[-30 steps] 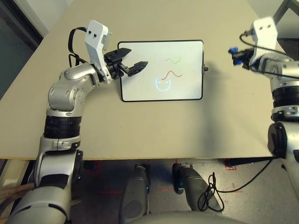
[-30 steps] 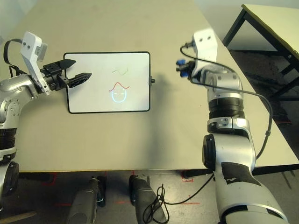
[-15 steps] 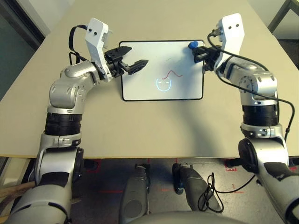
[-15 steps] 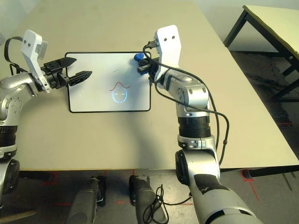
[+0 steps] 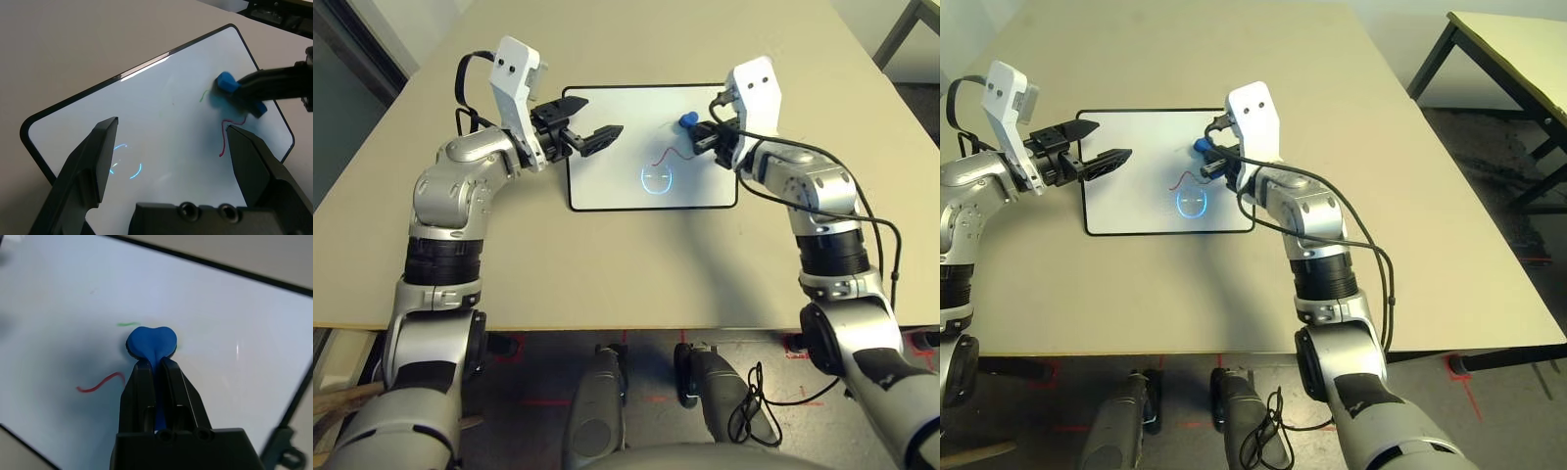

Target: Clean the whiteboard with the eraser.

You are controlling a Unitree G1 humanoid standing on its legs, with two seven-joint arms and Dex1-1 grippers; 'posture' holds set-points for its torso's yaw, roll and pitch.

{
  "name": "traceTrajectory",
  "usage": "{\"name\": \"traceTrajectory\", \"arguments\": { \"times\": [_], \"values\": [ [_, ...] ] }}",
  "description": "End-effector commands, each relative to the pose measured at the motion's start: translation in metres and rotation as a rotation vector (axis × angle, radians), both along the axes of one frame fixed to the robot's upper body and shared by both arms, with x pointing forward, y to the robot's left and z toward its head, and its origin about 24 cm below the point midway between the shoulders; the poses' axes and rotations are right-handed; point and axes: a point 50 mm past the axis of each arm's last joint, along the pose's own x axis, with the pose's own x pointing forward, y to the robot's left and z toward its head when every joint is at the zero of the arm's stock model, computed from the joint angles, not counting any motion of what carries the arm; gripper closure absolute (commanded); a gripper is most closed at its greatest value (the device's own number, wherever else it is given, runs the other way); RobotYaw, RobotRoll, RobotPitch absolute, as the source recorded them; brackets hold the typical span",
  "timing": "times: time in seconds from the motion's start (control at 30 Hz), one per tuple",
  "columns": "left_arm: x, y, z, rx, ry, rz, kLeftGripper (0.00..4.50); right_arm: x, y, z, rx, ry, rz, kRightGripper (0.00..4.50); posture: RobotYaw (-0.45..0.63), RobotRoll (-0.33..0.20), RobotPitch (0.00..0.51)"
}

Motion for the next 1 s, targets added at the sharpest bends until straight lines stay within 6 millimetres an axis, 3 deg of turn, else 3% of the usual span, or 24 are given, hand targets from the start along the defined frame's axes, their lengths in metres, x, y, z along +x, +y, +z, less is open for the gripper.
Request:
{"name": "traceTrajectory", "arguments": {
  "times": [0.03,0.17,0.33,0.5,0.8,1.0],
  "values": [
    [-0.003,-0.003,-0.006,0.027,0.032,-0.021,0.0,-0.002,0.005,-0.01,-0.045,0.052,0.011,4.44,0.08,0.0,0.237],
    [-0.004,-0.003,-0.008,0.036,0.045,-0.026,0.0,0.0,0.004,-0.007,-0.061,0.052,0.006,4.44,0.08,0.0,0.245],
    [-0.006,-0.004,-0.013,0.054,0.068,-0.042,0.0,0.01,-0.004,0.018,-0.048,-0.013,-0.053,4.44,0.08,0.0,0.248],
    [-0.009,-0.008,-0.02,0.043,0.126,-0.064,0.0,0.015,-0.01,0.029,-0.037,-0.044,-0.102,4.45,0.08,0.0,0.248],
    [-0.009,-0.008,-0.021,0.042,0.147,-0.062,0.0,-0.002,0.002,-0.009,-0.072,0.073,-0.044,4.46,0.08,0.0,0.251],
    [-0.009,-0.007,-0.019,0.037,0.148,-0.062,0.0,-0.007,0.004,-0.014,-0.082,0.092,-0.028,4.46,0.08,0.0,0.252]
  ]
}}
